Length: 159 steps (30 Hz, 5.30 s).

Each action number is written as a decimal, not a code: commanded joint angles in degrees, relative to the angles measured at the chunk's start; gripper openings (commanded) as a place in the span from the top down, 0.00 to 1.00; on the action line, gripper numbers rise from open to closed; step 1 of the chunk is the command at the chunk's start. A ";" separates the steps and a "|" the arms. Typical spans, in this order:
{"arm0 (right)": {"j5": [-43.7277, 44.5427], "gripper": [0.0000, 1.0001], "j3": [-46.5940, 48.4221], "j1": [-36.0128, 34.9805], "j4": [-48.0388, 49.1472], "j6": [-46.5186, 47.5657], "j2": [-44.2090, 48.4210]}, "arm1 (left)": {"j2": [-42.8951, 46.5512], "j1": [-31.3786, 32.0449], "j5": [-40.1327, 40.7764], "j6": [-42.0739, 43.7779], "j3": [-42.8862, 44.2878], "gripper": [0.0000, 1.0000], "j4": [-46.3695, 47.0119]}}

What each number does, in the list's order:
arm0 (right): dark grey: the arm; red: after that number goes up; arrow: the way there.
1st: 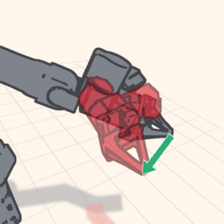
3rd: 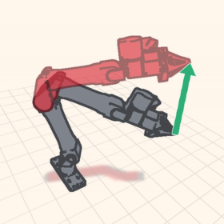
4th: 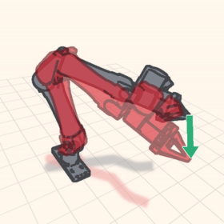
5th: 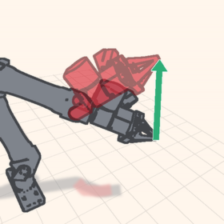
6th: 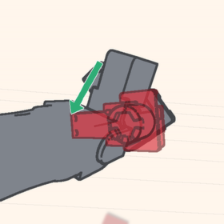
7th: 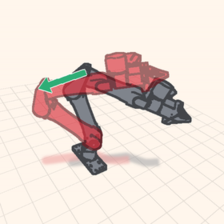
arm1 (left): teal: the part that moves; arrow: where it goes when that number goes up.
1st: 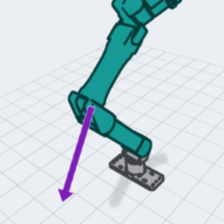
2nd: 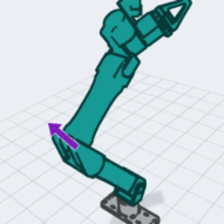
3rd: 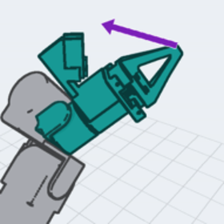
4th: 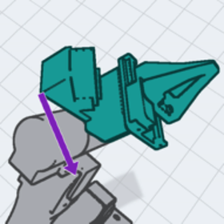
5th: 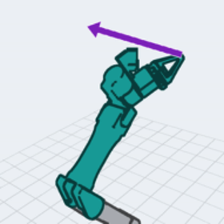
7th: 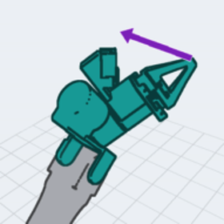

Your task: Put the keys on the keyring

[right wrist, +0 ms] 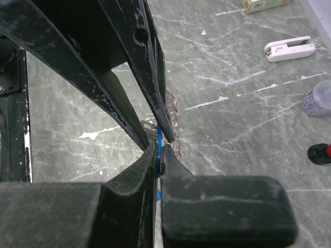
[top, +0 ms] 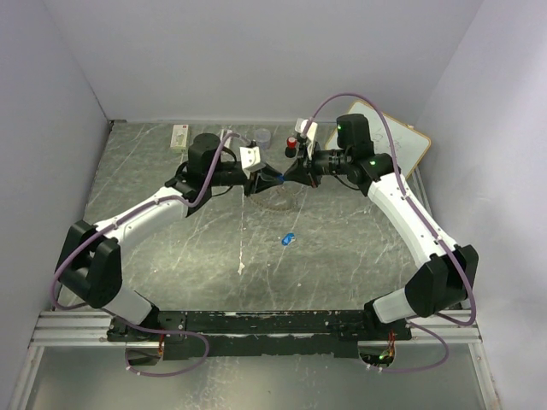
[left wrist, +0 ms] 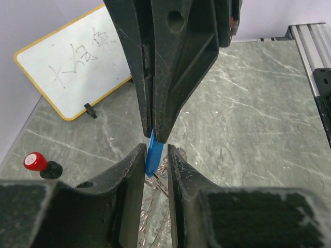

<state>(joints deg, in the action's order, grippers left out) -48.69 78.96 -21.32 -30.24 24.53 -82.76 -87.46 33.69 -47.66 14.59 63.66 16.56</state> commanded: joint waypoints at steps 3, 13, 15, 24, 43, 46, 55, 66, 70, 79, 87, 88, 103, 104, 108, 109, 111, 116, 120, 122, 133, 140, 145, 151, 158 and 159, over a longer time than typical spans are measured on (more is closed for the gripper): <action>-1.65 1.00 2.88 0.10 -0.72 1.29 -0.12 | -1.43 1.14 -3.18 4.34 2.78 0.68 -7.48; -2.05 1.00 3.57 0.05 -1.57 1.87 -0.25 | -2.11 1.96 -3.37 4.70 3.09 0.83 -7.93; -2.16 1.00 3.70 -0.02 -1.77 2.04 -0.40 | -2.38 2.07 -3.69 4.60 3.28 0.86 -7.68; -2.68 1.00 4.49 -0.39 -2.74 2.97 -1.08 | -4.22 3.85 -4.24 5.59 5.15 0.93 -9.26; 20.06 0.61 -25.45 0.16 38.46 -22.89 20.33 | 5.88 4.18 32.18 -26.35 -3.90 0.93 7.98; 18.08 0.66 -27.55 -0.30 38.97 -22.94 20.29 | 5.54 4.19 34.93 -29.34 -2.27 0.93 6.79; 19.05 0.66 -32.28 -1.97 44.95 -24.89 18.55 | 4.49 4.34 44.20 -41.10 -0.54 0.93 4.10; 21.73 0.64 -36.64 -5.49 53.43 -27.87 16.64 | 4.41 7.09 68.23 -61.72 3.23 0.93 -11.27; 25.41 0.63 -36.18 -11.25 53.27 -26.24 14.16 | 3.30 7.95 73.18 -68.77 6.43 0.93 -19.24; 30.75 0.63 -41.00 -13.92 64.42 -27.38 12.71 | 1.91 8.87 76.00 -81.95 12.61 0.93 -34.20; 30.49 0.63 -45.16 -13.92 74.54 -27.16 10.80 | 2.93 8.95 75.62 -90.43 12.53 0.93 -38.72; 30.35 0.63 -45.20 -14.05 75.48 -27.31 10.22 | 2.96 9.01 75.39 -91.00 12.50 0.93 -38.89; 27.94 0.66 -43.55 -14.62 85.45 -28.05 1.74 | 3.54 9.11 73.69 -98.12 11.41 0.93 -40.54; 27.94 0.66 -43.47 -14.62 85.90 -27.79 1.39 | 3.53 9.12 73.60 -98.54 11.40 0.93 -40.73; 28.18 0.67 -42.83 -14.74 86.87 -26.81 0.07 | 3.14 9.12 73.14 -100.69 11.72 0.93 -42.35; 28.28 0.67 -42.59 -14.72 86.99 -26.55 -0.33 | 3.07 9.16 72.88 -100.98 11.75 0.93 -42.58; 28.72 0.67 -42.32 -14.77 87.67 -26.11 -1.08 | 3.00 9.11 72.18 -101.70 11.47 0.93 -42.38; 31.76 0.64 -39.98 -14.72 84.39 -24.49 -2.52 | 3.88 9.15 71.04 -102.44 9.93 0.93 -41.20; 34.46 0.59 -39.89 -14.76 82.89 -21.82 -2.01 | 5.08 9.11 72.06 -102.42 9.60 0.93 -41.71; 37.47 0.56 -39.42 -14.61 81.46 -22.19 -1.60 | 5.72 9.12 72.31 -102.08 9.40 0.93 -41.39; 28.44 0.50 -35.76 -7.24 72.09 -41.54 2.94 | 7.26 9.16 74.62 -97.97 8.39 0.93 -40.54; 26.99 0.49 -36.66 -10.37 66.69 -37.58 6.33 | 5.01 9.17 74.97 -97.87 10.70 0.93 -40.35; 30.85 0.49 -35.25 -14.34 61.49 -34.58 4.53 | 3.00 9.23 74.70 -97.65 12.89 0.93 -40.33; 33.39 0.50 -34.90 -16.71 61.37 -35.09 1.55 | 0.94 9.20 74.32 -97.80 14.45 0.93 -39.92; 36.11 0.49 -33.68 -18.16 61.87 -35.97 -2.00 | -0.02 9.55 74.16 -98.48 15.05 0.93 -39.76; 36.84 0.49 -33.51 -18.37 61.96 -36.08 -2.43 | -0.15 9.63 74.12 -98.66 15.15 0.93 -39.79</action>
<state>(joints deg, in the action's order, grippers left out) -14.57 43.33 -38.83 31.24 -11.38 -83.79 -87.26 42.61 26.35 -83.79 76.36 -25.45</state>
